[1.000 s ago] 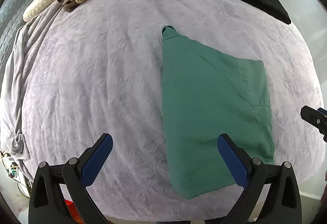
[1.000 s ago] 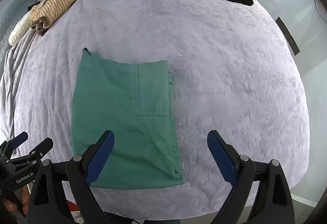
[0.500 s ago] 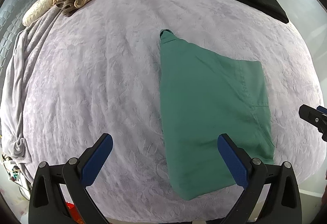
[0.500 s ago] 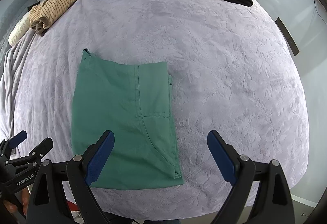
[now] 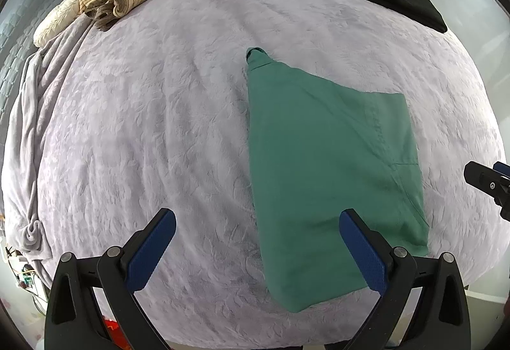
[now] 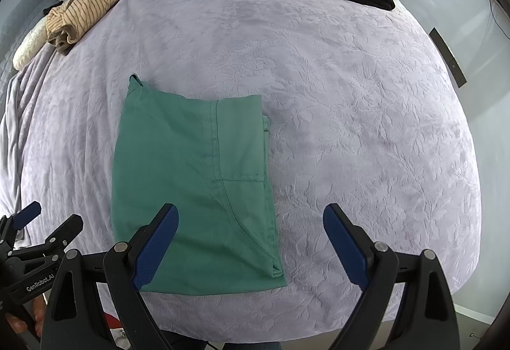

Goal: Fold large clothes

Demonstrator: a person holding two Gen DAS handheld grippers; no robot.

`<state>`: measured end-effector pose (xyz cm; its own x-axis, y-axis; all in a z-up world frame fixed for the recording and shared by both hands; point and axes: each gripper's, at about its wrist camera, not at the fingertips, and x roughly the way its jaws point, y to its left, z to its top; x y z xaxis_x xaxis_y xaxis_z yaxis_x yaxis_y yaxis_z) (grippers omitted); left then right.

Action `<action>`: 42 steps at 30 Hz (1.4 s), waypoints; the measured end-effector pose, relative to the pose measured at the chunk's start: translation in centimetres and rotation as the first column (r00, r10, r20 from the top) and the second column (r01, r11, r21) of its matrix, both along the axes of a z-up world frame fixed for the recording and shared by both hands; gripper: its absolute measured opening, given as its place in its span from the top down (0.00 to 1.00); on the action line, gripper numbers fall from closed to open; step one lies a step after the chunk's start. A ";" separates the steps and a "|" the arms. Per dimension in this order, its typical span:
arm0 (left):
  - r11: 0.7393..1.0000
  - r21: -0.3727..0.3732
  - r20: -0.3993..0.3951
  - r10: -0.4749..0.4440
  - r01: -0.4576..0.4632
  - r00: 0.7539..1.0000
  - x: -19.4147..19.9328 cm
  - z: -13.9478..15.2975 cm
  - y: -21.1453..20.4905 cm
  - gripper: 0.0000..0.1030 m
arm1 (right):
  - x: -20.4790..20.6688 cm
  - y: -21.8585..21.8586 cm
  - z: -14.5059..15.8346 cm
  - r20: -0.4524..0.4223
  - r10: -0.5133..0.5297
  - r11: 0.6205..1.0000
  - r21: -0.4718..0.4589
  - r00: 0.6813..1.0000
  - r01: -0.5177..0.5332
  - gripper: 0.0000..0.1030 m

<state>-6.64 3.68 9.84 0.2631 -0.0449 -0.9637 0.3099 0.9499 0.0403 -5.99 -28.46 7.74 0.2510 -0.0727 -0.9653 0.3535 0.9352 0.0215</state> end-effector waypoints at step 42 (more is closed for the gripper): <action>1.000 0.007 0.003 -0.006 0.006 1.000 -0.1 0.0 -0.1 0.00 | -0.7 0.2 -0.2 -0.012 0.007 1.000 -0.005 1.000 -0.008 0.09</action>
<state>-6.78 3.61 9.87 0.2659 -0.0403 -0.9631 0.3157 0.9477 0.0476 -6.73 -28.24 7.58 0.2396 -0.0761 -0.9679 0.3467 0.9379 0.0121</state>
